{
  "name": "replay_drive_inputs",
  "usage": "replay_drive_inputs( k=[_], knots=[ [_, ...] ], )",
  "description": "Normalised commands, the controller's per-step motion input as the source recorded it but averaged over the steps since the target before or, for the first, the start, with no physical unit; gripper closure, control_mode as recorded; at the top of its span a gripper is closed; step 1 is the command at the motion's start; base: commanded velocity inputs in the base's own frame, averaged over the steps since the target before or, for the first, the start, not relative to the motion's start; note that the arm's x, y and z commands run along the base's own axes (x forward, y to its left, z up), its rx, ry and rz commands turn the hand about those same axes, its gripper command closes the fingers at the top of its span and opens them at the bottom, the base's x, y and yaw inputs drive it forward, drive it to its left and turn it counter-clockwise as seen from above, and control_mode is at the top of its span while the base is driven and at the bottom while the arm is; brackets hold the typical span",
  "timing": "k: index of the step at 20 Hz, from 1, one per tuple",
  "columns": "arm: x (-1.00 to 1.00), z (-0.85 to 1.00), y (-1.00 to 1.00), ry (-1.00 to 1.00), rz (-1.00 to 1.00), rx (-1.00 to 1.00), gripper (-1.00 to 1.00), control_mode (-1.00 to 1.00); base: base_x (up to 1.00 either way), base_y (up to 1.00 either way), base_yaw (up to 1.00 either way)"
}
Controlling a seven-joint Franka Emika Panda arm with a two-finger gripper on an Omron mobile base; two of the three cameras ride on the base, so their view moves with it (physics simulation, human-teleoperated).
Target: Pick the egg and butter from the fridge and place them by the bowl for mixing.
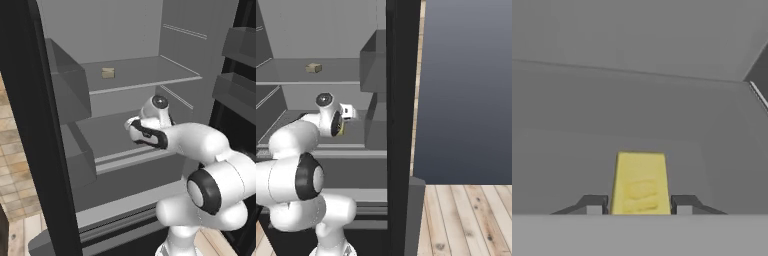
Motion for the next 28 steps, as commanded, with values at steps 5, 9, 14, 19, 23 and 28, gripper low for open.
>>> replay_drive_inputs(
  k=[5, 9, 14, 19, 23, 28],
  knots=[
    [-1.00, 1.00, 0.00, 0.01, 0.00, 0.12, 1.00, -1.00, 0.00, 0.00, 0.00],
    [-1.00, 0.83, 0.00, 0.03, 0.00, 0.11, 1.00, -1.00, 0.00, 0.00, 0.00],
    [-1.00, 0.41, 0.00, 0.06, -0.03, 0.05, 1.00, -1.00, 0.00, 0.00, 0.00],
    [-1.00, 0.18, 0.00, 0.07, -0.08, 0.01, 1.00, -1.00, 0.00, 0.00, 0.00],
    [-1.00, 0.00, 0.00, 0.03, -0.16, 0.00, 1.00, -1.00, 0.00, 0.00, 0.00],
    [-0.45, 0.00, 0.00, 0.00, -0.06, 0.00, 1.00, -1.00, 0.00, 0.00, 0.00]
  ],
)
